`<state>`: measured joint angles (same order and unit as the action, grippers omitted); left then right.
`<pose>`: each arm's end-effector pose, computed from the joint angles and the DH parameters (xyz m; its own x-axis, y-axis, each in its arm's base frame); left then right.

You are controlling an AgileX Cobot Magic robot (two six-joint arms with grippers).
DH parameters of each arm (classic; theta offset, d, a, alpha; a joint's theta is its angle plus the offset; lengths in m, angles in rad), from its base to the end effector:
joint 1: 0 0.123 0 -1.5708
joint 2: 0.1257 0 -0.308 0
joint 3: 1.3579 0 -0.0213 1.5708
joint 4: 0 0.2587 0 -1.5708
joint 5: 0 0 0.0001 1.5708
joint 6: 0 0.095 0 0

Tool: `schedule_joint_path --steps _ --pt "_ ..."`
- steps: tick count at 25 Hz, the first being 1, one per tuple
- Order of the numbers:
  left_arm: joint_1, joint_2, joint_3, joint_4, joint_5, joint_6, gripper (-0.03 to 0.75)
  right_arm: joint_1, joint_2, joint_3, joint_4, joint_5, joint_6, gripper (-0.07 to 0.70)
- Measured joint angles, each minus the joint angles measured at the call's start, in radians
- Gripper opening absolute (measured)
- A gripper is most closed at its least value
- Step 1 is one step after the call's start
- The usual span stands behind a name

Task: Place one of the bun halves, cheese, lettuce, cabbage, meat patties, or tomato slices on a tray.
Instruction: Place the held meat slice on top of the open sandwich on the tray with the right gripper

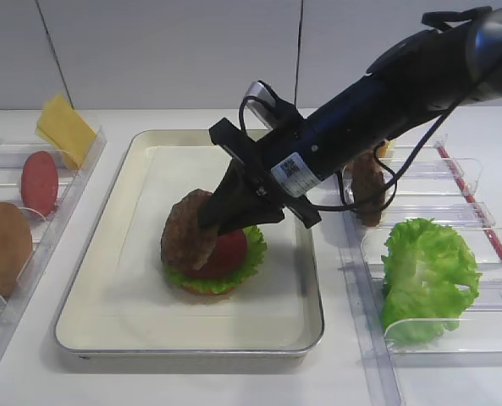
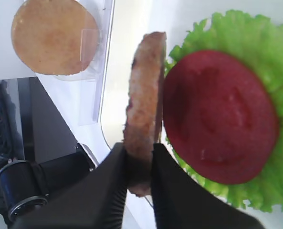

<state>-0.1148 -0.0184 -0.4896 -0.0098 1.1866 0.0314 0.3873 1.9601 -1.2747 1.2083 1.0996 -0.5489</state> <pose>-0.0251 0.0020 0.2656 -0.5502 0.0914 -0.8300 0.1373 0.9904 0.0179 0.3369 0.2229 0.2139 -0.9745 -0.2062 -0.0885 -0.1815 0.4919 0.8515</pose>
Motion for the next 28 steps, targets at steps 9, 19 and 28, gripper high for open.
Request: schedule_joint_path --steps 9,19,28 --pt "0.0 0.0 0.0 0.0 0.0 0.0 0.263 0.0 0.0 0.0 -0.043 -0.018 0.0 0.15" --pt "0.0 0.0 0.0 0.0 0.0 0.0 0.263 -0.023 0.0 0.0 -0.069 -0.021 0.008 0.148" --pt "0.0 0.0 0.0 0.0 0.0 0.0 0.263 -0.026 0.0 0.0 -0.109 -0.033 0.024 0.146"
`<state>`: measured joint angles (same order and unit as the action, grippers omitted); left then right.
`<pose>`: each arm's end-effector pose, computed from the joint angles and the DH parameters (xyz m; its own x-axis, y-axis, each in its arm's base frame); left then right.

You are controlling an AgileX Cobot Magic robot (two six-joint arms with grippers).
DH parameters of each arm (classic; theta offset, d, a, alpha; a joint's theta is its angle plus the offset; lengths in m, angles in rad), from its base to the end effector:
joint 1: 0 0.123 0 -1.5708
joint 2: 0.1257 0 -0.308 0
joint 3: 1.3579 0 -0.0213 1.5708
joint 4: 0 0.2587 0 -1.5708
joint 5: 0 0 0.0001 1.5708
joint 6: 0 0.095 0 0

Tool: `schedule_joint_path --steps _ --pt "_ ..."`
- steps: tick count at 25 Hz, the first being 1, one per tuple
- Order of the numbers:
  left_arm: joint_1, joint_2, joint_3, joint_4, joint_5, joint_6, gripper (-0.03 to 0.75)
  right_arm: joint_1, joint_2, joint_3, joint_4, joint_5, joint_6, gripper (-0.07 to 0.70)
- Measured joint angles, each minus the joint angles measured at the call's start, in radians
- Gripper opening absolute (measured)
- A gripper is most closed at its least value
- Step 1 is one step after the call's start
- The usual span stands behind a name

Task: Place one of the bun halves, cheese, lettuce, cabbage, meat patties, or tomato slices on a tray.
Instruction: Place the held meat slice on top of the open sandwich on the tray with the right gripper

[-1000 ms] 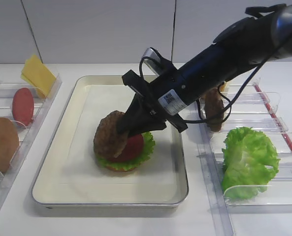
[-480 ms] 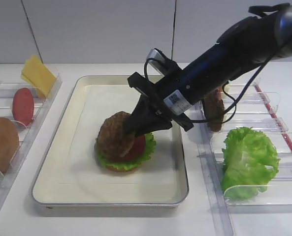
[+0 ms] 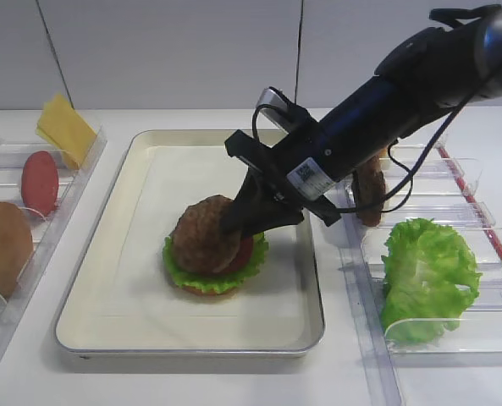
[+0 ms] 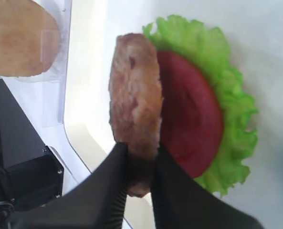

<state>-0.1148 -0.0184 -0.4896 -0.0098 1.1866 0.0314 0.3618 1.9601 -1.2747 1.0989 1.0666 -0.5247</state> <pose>-0.0251 0.0020 0.2656 -0.5502 0.0914 -0.8300 0.1373 0.9904 0.0179 0.3423 0.2088 0.2059 -0.9720 -0.2131 -0.0990 -0.2065 0.5730 0.7931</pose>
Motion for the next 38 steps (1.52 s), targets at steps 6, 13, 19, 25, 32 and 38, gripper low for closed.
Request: schedule_joint_path --steps 6,13,19,25,32,38 --pt "0.0 0.0 0.0 0.0 0.0 0.0 0.263 -0.002 0.0 0.0 -0.017 -0.008 0.009 0.146" --pt "0.0 0.0 0.0 0.0 0.0 0.0 0.263 -0.002 0.0 0.0 -0.048 -0.031 0.013 0.245" --pt "0.0 0.0 0.0 0.0 0.0 0.0 0.262 -0.002 0.0 0.0 -0.05 -0.039 0.013 0.344" --pt "0.0 0.0 0.0 0.0 0.0 0.0 0.262 -0.002 0.001 -0.017 -0.091 -0.032 0.036 0.35" --pt "0.0 0.0 0.0 0.0 0.0 0.0 0.262 -0.002 0.001 -0.098 -0.221 0.019 0.141 0.35" --pt "0.0 0.0 0.0 0.0 0.0 0.0 0.262 -0.002 0.001 -0.226 -0.368 0.125 0.27 0.35"
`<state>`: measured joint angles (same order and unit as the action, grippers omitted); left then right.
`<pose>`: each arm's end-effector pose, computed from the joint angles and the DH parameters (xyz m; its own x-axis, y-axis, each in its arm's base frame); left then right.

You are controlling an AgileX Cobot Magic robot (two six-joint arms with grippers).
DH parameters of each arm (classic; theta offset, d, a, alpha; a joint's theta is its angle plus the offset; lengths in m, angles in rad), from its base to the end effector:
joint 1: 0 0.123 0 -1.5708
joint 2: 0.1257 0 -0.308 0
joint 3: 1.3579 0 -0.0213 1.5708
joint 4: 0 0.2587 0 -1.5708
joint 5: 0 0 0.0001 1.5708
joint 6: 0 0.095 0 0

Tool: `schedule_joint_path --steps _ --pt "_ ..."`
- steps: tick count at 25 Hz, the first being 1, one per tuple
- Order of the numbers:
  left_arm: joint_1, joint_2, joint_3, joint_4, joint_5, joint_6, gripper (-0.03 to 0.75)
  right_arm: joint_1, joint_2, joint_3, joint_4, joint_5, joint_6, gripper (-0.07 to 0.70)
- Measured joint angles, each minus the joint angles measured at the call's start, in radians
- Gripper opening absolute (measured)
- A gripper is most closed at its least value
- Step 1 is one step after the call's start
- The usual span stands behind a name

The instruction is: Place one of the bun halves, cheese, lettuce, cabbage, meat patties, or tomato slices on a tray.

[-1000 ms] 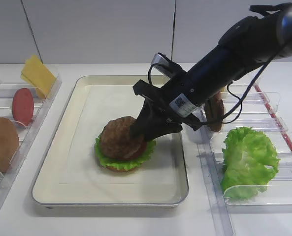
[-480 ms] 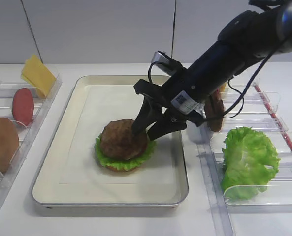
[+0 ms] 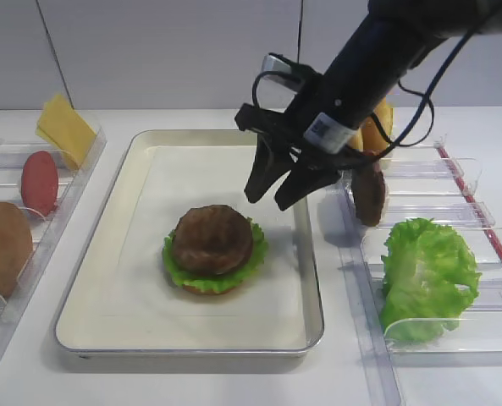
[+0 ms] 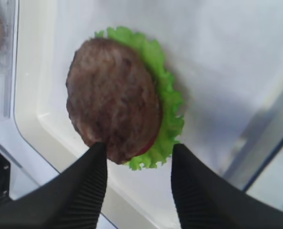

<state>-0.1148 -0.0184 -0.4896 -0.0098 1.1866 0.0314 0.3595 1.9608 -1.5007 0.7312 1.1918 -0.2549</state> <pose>-0.0251 0.0020 0.2656 -0.5502 0.0914 -0.8300 0.1373 0.9904 0.0179 0.3624 0.1992 0.2425 -0.9501 -0.3022 -0.0775 -0.2829 0.7298 0.6224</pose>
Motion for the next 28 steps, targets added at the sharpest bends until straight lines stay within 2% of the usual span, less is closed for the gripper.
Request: schedule_joint_path --steps 6,13,17,22,28 --pt "0.0 0.0 0.0 0.0 0.0 0.0 0.262 0.015 -0.039 -0.12 -0.193 0.019 0.139 0.35" --pt "0.0 0.0 0.0 0.0 0.0 0.0 0.262 0.087 -0.191 -0.132 -0.481 0.039 0.286 0.35" --pt "0.0 0.0 0.0 0.0 0.0 0.0 0.262 0.098 -0.31 -0.132 -0.591 0.046 0.342 0.35" --pt "0.0 0.0 0.0 0.0 0.0 0.0 0.262 0.098 -0.488 -0.043 -0.687 0.05 0.383 0.35" --pt "0.0 0.0 0.0 0.0 0.0 0.0 0.262 0.098 -0.727 0.124 -0.703 0.062 0.388 0.35"
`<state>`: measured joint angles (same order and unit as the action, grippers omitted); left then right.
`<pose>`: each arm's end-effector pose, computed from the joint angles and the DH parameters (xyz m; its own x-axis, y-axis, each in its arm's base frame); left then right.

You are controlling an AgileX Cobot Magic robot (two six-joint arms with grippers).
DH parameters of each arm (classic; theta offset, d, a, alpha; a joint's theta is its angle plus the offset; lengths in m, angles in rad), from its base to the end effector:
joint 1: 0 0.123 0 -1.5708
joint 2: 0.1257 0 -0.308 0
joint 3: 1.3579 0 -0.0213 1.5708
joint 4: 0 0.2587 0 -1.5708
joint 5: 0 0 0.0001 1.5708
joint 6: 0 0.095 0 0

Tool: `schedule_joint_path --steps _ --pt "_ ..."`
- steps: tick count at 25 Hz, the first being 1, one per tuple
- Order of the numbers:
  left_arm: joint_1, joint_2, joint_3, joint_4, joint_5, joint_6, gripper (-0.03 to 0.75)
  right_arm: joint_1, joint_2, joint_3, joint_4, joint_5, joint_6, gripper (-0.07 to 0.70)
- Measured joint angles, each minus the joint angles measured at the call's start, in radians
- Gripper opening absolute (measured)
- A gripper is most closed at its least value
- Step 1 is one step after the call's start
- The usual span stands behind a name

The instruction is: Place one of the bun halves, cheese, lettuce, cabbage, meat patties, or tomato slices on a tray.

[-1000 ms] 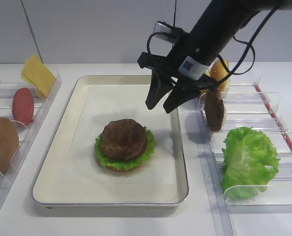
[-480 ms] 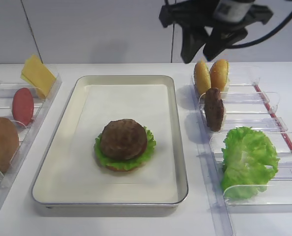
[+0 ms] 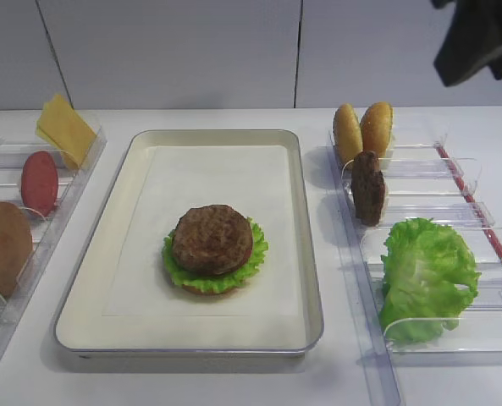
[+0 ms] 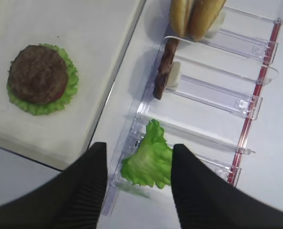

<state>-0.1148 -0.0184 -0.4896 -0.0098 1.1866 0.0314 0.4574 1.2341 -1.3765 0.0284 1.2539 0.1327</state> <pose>-0.0251 0.0020 0.2656 -0.5502 0.0914 -0.8300 0.1373 0.9904 0.0179 0.2069 0.1047 0.4226 -0.8229 -0.2478 -0.5113 -0.3414 0.9350 0.0961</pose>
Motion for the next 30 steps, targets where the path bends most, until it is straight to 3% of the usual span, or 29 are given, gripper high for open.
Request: schedule_joint_path --steps 11,21,30 --pt "0.0 0.0 0.0 0.0 0.0 0.0 0.262 0.0 -0.397 0.256 -0.015 0.011 -0.002 0.35" --pt "0.0 0.0 0.0 0.0 0.0 0.0 0.262 -0.002 -0.763 0.521 -0.119 0.016 -0.049 0.35" --pt "0.0 0.0 0.0 0.0 0.0 0.0 0.262 -0.158 -1.046 0.692 -0.128 0.023 -0.077 0.35"
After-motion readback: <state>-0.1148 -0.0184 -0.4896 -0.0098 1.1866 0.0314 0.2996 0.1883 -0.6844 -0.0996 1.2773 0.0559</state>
